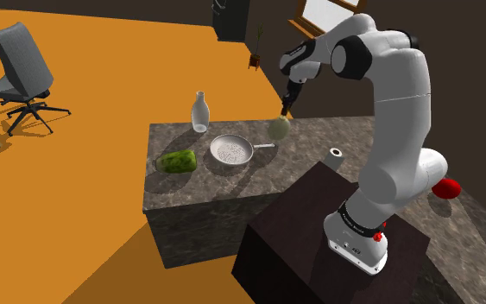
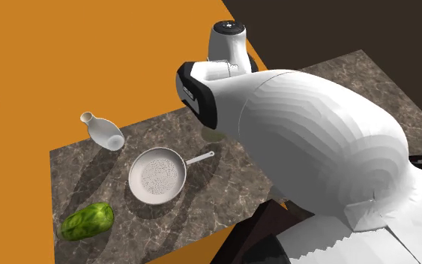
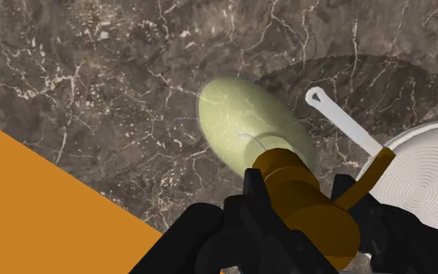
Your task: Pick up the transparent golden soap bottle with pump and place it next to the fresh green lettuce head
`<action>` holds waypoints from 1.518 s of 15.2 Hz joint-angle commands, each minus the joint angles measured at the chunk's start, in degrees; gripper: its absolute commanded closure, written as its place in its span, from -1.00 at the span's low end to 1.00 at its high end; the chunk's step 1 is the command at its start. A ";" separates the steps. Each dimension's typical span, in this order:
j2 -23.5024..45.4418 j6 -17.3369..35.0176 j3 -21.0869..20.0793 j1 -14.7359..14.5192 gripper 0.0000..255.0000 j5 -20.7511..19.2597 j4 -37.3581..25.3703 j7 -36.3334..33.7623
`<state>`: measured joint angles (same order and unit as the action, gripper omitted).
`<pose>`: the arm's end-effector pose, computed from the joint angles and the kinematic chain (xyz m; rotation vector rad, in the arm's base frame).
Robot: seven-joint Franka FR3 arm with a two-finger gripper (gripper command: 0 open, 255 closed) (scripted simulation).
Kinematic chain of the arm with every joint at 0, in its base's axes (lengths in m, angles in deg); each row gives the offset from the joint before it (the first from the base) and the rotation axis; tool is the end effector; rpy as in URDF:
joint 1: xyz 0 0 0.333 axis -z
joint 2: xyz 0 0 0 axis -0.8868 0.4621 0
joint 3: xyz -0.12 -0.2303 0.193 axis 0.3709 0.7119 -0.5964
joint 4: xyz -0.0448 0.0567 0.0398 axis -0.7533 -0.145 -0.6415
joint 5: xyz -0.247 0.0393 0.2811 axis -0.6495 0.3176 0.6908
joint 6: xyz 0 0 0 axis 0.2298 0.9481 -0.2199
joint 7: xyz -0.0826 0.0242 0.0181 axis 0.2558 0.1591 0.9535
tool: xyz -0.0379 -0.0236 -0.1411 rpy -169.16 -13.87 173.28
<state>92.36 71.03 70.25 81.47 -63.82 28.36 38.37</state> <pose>0.5685 -0.3687 0.2100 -3.0936 -0.1301 -0.0008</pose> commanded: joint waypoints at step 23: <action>-9.48 -13.20 2.36 -1.34 1.00 -3.65 -4.11 -2.57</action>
<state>83.23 58.57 72.53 80.17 -67.32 24.68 35.93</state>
